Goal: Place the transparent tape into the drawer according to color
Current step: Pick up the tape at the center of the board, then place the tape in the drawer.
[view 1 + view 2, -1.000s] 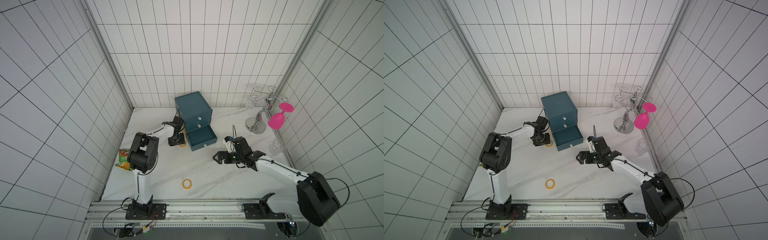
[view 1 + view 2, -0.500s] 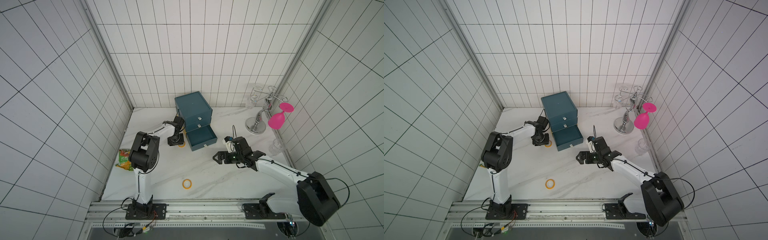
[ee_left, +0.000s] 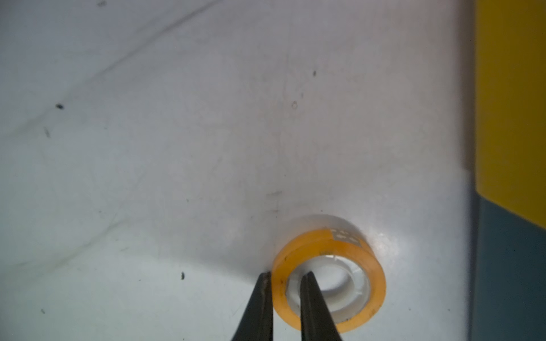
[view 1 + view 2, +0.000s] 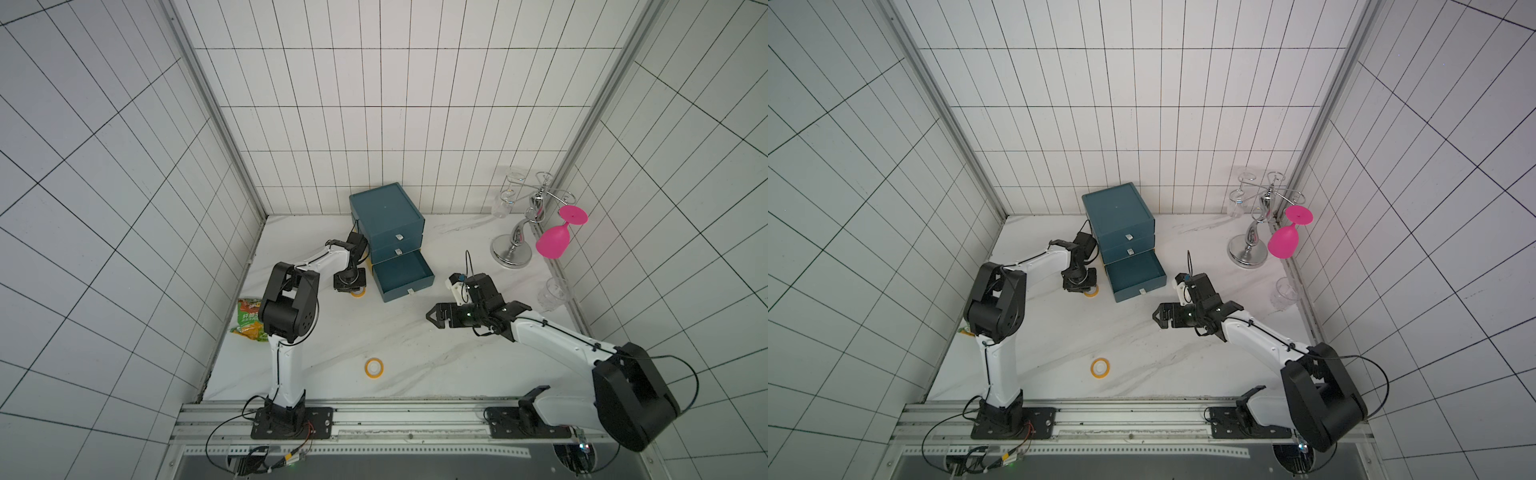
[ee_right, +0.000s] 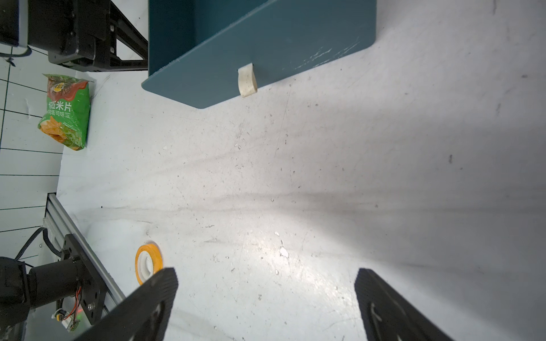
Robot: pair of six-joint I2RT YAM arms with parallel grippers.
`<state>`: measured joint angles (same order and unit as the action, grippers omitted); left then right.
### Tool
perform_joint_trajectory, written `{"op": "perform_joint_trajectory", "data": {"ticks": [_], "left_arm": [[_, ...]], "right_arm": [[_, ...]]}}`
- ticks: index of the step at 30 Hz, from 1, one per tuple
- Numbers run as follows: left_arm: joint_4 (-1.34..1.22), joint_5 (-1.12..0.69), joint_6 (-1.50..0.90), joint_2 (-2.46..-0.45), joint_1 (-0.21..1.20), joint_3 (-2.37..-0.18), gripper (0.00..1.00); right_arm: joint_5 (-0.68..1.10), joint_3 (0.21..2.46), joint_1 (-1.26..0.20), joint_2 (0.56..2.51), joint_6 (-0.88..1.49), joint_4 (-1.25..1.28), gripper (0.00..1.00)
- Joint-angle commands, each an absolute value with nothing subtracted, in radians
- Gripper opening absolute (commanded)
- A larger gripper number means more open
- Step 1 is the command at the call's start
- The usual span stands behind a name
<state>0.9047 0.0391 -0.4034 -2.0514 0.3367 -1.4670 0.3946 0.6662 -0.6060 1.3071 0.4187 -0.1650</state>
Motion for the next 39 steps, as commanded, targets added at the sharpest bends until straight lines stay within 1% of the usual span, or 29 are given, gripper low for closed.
{"op": "perform_joint_trajectory", "data": {"ticks": [1, 13, 24, 29, 39], "left_arm": [[0.935, 0.032, -0.408, -2.085, 0.333, -1.425, 0.00], [0.902, 0.035, -0.455, -1.862, 0.348, -1.362, 0.00], [0.915, 0.020, -0.501, -1.730, 0.466, -1.380, 0.00], [0.892, 0.011, -0.528, -1.719, 0.510, -1.411, 0.00], [0.803, -0.011, -0.563, -1.830, 0.552, -1.502, 0.00]], "right_arm": [[0.405, 0.674, -0.594, 1.315, 0.411, -0.178, 0.99], [0.388, 0.657, -0.592, 1.298, 0.418, -0.175, 0.99], [0.368, 0.634, -0.591, 1.251, 0.432, -0.176, 0.99], [0.359, 0.620, -0.589, 1.228, 0.440, -0.175, 0.99], [0.353, 0.608, -0.583, 1.188, 0.444, -0.187, 0.99]]}}
